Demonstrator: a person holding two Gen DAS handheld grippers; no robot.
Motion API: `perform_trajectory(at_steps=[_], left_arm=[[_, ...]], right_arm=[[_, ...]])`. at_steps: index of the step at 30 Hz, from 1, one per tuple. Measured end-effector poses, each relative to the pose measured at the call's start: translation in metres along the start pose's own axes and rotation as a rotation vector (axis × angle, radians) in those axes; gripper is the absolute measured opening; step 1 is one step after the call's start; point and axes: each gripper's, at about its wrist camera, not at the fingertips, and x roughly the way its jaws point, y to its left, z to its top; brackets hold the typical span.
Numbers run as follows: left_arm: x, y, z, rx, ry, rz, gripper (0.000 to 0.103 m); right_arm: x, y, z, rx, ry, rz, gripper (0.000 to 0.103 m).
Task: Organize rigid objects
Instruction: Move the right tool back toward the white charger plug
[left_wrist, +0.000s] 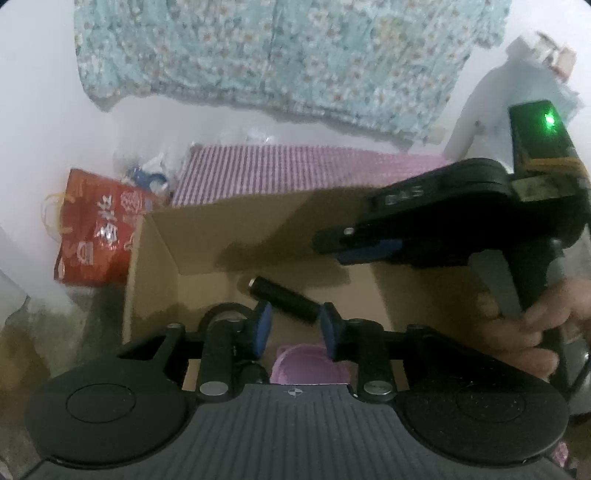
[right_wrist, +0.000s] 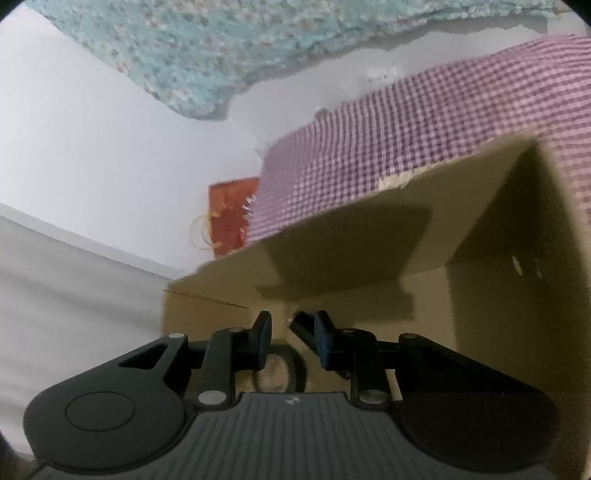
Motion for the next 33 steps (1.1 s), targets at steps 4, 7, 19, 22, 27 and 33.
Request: perform_trajectory(at_steps=[4, 7, 19, 22, 27, 33], left_arm=[[-0.031, -0.004, -0.01, -0.002, -0.054, -0.042, 0.033], [-0.054, -0.007, -0.022, 0.001, -0.094, -0.069, 0.038], [-0.091, -0.027, -0.11, 0.069, -0.124, -0.161, 0.056], [-0.083, -0.038, -0.134, 0.092, -0.106, -0.172, 0.056], [-0.054, -0.055, -0.156, 0.102, -0.044, -0.22, 0.055], [-0.021, -0.069, -0.167, 0.138, -0.032, -0.166, 0.054]], right_arm=[[-0.045, 0.007, -0.017, -0.005, -0.052, 0.04, 0.028], [-0.083, 0.01, -0.038, 0.0, -0.092, 0.082, 0.028], [-0.186, -0.012, -0.188, -0.017, -0.275, 0.059, 0.051], [-0.181, -0.023, -0.217, 0.01, -0.278, 0.027, 0.051], [-0.158, -0.028, -0.23, 0.007, -0.228, -0.049, 0.052], [-0.129, -0.034, -0.224, 0.019, -0.187, -0.047, 0.052]])
